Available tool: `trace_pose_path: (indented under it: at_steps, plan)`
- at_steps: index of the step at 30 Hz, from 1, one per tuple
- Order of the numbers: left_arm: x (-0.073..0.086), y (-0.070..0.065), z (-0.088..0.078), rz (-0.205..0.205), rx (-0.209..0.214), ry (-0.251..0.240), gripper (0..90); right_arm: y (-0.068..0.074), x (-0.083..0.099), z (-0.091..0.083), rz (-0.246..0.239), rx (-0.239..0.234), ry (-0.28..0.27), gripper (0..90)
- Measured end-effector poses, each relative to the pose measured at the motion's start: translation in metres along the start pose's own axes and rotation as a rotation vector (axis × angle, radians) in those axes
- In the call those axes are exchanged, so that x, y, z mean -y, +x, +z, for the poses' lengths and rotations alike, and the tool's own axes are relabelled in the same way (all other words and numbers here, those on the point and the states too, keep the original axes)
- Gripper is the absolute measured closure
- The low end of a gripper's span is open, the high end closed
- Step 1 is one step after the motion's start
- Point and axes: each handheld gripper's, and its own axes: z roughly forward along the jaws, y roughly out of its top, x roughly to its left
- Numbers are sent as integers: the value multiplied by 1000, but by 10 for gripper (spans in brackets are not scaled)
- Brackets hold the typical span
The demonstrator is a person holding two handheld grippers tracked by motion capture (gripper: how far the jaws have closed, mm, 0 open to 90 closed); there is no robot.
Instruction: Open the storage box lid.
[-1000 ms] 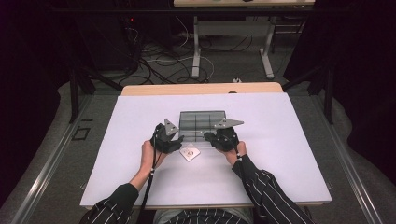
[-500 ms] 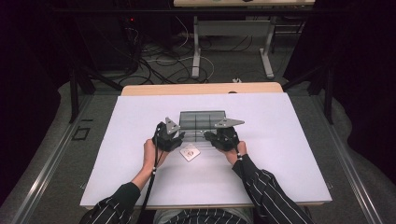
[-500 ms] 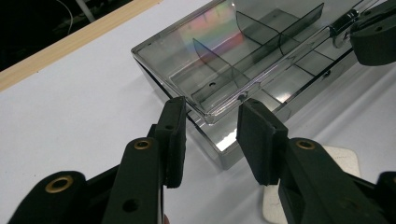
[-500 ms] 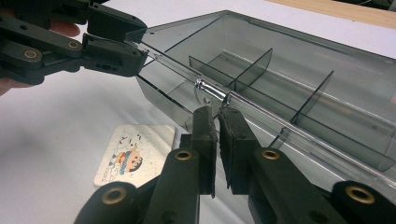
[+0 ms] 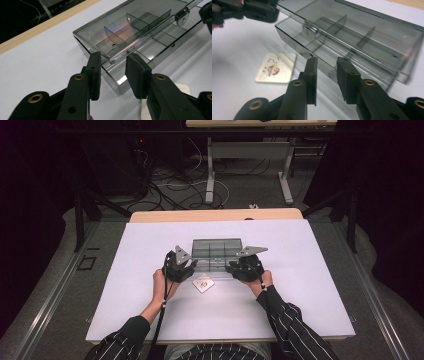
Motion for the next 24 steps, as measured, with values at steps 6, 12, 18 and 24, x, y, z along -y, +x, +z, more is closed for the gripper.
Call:
trace_pose_path:
  at_steps: [6,12,18,24]
  plan:
    - [0,1,0,-1,3,-4,663,-10,3,-21,-36,42,12,631]
    - [0,1,-1,-1,7,-10,664,-26,5,-29,-23,120,6,626]
    - [0,1,0,-5,8,-10,665,-31,5,-22,-69,170,7,627]
    - [2,2,0,3,7,-22,665,-27,3,-20,-86,177,-38,624]
